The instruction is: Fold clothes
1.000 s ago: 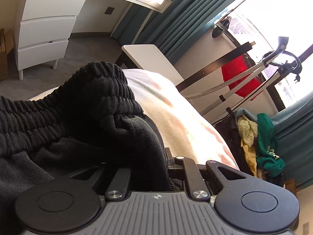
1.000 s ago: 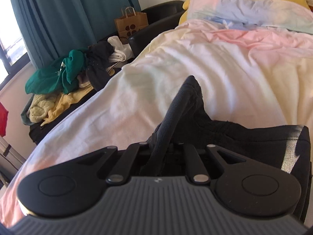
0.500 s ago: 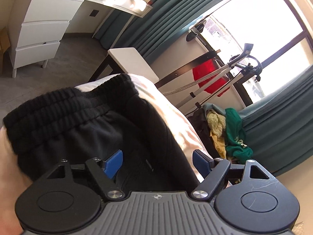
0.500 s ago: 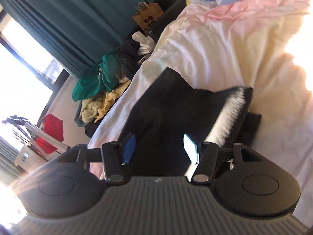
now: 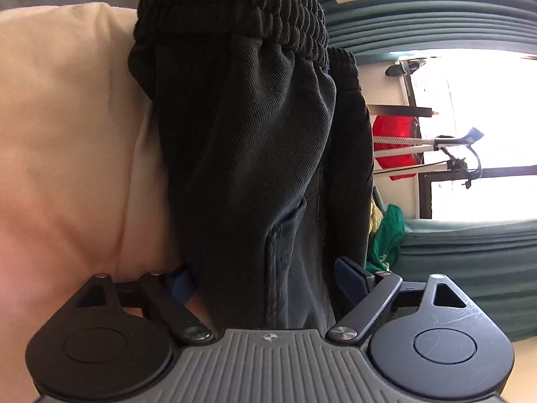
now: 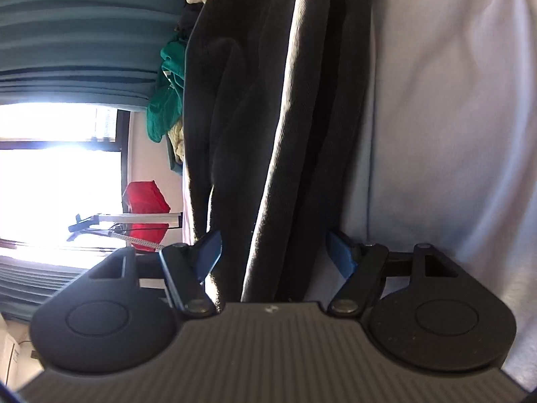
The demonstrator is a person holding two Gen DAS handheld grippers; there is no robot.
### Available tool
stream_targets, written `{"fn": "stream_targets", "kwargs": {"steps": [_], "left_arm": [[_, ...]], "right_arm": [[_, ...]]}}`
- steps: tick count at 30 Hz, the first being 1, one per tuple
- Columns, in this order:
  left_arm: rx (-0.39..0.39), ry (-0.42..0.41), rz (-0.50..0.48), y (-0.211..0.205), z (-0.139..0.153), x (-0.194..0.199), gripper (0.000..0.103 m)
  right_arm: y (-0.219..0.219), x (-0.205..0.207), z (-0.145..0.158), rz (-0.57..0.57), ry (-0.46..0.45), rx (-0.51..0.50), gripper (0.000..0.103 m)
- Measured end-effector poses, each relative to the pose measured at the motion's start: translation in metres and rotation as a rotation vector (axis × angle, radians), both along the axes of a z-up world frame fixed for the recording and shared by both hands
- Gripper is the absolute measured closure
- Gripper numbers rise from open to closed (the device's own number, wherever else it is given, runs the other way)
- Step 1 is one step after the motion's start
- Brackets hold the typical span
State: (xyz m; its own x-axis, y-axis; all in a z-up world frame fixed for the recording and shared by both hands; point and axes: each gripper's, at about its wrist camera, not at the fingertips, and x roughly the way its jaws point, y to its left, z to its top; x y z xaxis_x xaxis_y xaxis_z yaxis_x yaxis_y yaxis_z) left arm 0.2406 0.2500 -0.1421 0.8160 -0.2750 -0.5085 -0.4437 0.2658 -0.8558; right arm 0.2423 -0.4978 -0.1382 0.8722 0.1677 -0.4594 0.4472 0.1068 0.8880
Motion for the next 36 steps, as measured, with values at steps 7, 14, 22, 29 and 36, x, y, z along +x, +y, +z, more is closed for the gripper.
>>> {"fn": "stream_targets", "kwargs": {"steps": [7, 14, 22, 29, 36], "left_arm": [[0.032, -0.021, 0.08, 0.013, 0.003, 0.034, 0.085], [0.152, -0.081, 0.035, 0.02, 0.053, 0.025, 0.091], [0.183, -0.052, 0.02, 0.036, 0.092, -0.035, 0.092], [0.167, -0.005, -0.016, 0.071, 0.103, -0.138, 0.092], [0.137, 0.008, -0.071, 0.099, 0.075, -0.219, 0.091]], "right_arm": [[-0.005, 0.016, 0.009, -0.094, -0.018, -0.192, 0.052], [-0.017, 0.016, 0.022, -0.181, 0.009, -0.368, 0.094], [-0.016, -0.05, 0.042, -0.215, -0.002, -0.32, 0.094], [-0.011, -0.125, 0.042, -0.203, 0.023, -0.238, 0.094], [-0.017, -0.17, 0.025, -0.164, 0.014, -0.109, 0.093]]}}
